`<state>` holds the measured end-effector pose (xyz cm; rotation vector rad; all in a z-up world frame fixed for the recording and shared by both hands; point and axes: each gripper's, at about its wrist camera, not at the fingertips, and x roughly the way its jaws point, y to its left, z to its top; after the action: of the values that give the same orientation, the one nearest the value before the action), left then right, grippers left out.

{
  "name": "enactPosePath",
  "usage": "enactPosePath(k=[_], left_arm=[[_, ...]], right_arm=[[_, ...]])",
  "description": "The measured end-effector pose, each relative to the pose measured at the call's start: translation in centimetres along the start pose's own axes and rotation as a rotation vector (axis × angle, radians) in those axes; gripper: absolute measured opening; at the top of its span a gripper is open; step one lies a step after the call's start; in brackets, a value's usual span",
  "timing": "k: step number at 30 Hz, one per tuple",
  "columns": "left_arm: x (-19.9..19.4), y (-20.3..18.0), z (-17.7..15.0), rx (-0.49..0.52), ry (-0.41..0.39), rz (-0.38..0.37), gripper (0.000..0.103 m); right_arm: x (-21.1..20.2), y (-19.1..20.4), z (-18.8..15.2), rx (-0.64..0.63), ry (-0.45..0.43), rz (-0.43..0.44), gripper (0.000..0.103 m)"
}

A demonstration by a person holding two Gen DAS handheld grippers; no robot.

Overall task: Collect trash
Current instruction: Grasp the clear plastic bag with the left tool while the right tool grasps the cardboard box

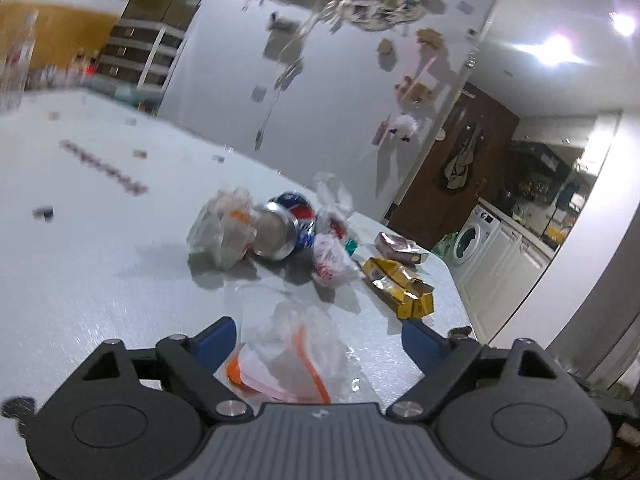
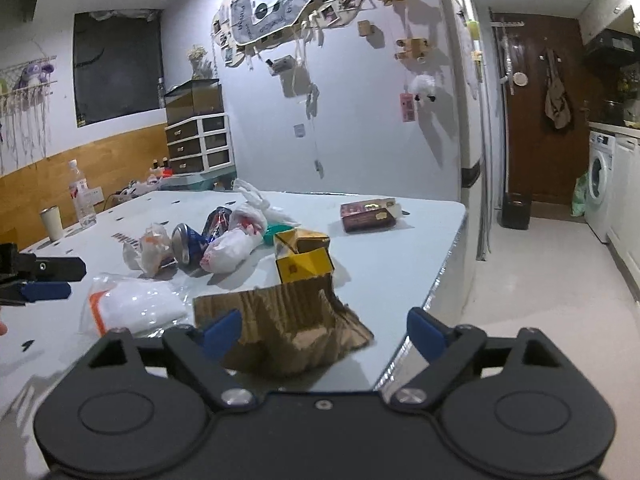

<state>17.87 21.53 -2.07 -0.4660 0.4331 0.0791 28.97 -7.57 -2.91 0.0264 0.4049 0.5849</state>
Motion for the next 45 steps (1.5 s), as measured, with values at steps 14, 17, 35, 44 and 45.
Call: enactPosePath(k=[14,17,35,44,45], left_arm=[[3.6,0.7,-0.6,-0.027,0.082,-0.078,0.068],[3.9,0.6,-0.8,-0.025,0.09,-0.073,0.068],[1.7,-1.4,-2.5,0.042,0.061,0.006,0.02],[-3.4,-5.2,-3.2,0.249,-0.026,0.102,0.013],[-3.9,-5.5,-3.3,0.259,-0.032,0.106,0.013]], right_arm=[[4.5,-0.2,0.2,-0.008,0.072,0.15,0.047],[4.4,0.2,0.1,-0.009,0.083,0.167,0.045],[0.6,4.2,-2.0,0.057,0.121,0.113,0.035],[-2.6,5.0,-2.5,0.105,0.103,0.031,0.035],[-3.0,5.0,-2.6,0.108,0.101,0.026,0.034]])
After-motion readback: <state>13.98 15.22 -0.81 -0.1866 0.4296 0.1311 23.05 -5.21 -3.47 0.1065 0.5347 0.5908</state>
